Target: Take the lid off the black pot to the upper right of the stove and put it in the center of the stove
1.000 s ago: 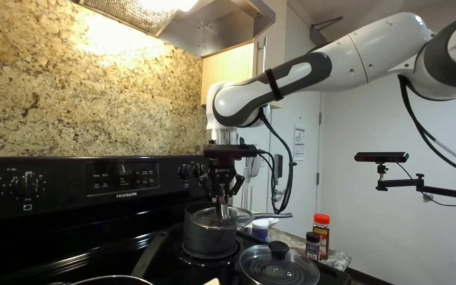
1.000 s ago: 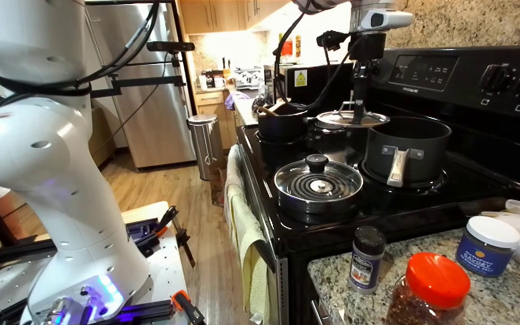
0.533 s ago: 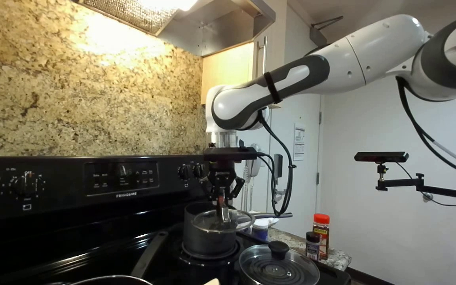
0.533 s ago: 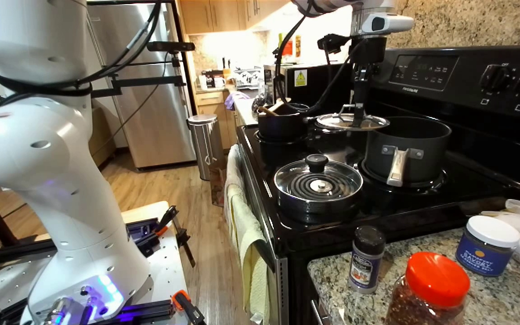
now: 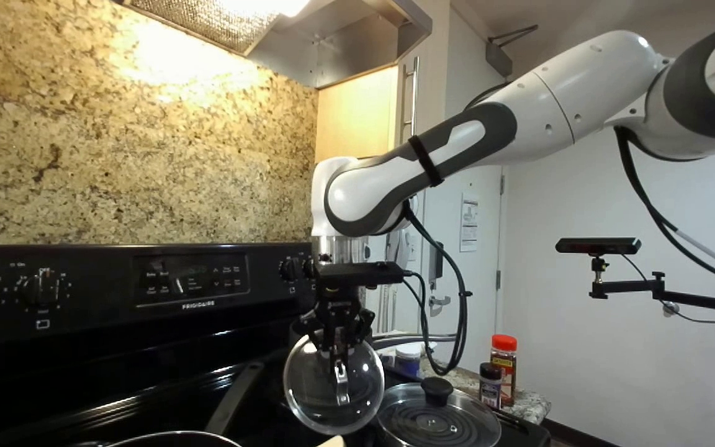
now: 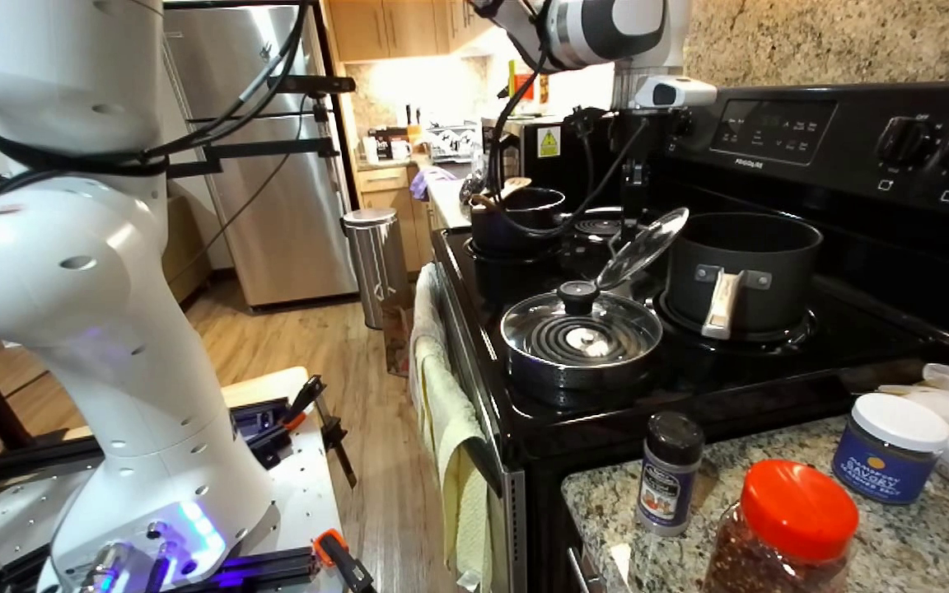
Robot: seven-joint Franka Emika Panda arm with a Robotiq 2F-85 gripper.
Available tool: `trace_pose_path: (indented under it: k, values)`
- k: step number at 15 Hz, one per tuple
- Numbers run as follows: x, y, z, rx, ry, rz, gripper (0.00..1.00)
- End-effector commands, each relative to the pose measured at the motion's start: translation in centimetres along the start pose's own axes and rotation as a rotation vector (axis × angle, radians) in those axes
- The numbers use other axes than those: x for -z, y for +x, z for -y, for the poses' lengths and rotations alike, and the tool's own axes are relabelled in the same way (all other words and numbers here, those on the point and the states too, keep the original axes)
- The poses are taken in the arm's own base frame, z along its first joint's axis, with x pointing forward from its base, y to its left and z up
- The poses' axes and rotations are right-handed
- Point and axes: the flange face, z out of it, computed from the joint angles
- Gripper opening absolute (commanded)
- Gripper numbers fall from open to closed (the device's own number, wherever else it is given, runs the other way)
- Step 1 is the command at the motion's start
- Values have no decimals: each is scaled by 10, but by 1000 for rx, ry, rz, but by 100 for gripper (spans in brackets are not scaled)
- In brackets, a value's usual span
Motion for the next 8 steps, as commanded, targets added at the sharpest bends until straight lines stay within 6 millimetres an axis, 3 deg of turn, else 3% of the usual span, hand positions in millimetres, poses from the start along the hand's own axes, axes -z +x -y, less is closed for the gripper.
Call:
trace_pose_path:
  k: [1,8]
  values:
    - [-11,-18,2,64,37,0,11]
    - [-39,-43,15,145,39,23,11]
